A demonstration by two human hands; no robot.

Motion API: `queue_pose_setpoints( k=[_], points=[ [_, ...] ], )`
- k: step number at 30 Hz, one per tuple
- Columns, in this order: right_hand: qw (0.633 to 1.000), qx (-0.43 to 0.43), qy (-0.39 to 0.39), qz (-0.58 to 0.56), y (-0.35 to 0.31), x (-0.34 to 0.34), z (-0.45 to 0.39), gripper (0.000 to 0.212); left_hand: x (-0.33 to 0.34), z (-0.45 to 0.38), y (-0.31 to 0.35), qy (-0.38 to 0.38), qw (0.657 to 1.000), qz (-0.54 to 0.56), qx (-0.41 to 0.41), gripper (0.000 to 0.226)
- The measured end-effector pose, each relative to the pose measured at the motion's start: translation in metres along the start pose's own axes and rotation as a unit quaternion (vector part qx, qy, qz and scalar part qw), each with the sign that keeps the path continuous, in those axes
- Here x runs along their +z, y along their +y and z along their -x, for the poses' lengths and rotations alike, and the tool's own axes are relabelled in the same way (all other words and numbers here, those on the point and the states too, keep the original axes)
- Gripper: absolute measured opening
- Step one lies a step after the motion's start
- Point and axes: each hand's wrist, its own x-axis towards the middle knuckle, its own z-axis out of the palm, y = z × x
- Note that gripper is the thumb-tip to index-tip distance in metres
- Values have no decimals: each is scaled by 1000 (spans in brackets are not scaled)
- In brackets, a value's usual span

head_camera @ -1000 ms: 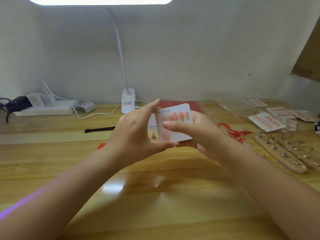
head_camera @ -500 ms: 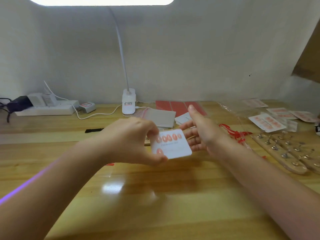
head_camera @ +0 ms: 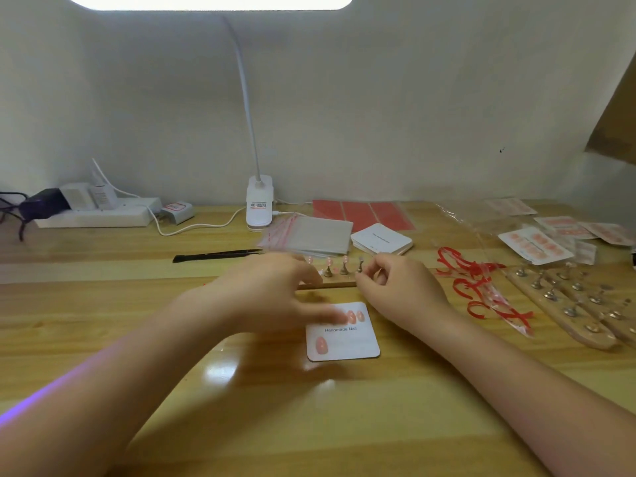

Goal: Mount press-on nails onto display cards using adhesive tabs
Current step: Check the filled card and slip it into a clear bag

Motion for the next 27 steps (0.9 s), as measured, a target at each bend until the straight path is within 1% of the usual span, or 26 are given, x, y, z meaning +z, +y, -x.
queue_pose_setpoints(
  k=[1,2,4,5,7,11,15,19,21,25,27],
  points=[
    [1000,-4,2,0,1,1,0,14,1,-3,-3,44,998,29,-33,87],
    [1000,-9,4,2,1,1,1,12,4,-7,-7,90,992,48,-73,82],
    [1000,-21,12,8,1,3,2,11,11,-12,-17,161,974,58,-149,55],
    [999,-27,17,10,1,3,2,11,15,-14,-19,172,968,56,-173,44],
    [999,-36,22,15,1,4,3,12,24,-15,-21,163,966,56,-192,36],
    [998,-49,22,33,2,4,3,17,38,-18,-22,164,966,76,-184,35],
    [996,-65,29,55,2,5,3,21,47,-20,-21,199,967,46,-155,41],
    [994,-69,36,79,2,6,2,25,53,-19,-18,245,959,74,-118,40],
    [994,-65,37,79,3,6,-1,27,56,-18,-14,257,959,75,-99,41],
    [994,-38,51,92,7,6,-9,33,59,-19,-12,253,962,67,-78,44],
    [994,-26,44,99,9,6,-12,35,60,-19,-12,250,963,65,-74,45]
  ],
)
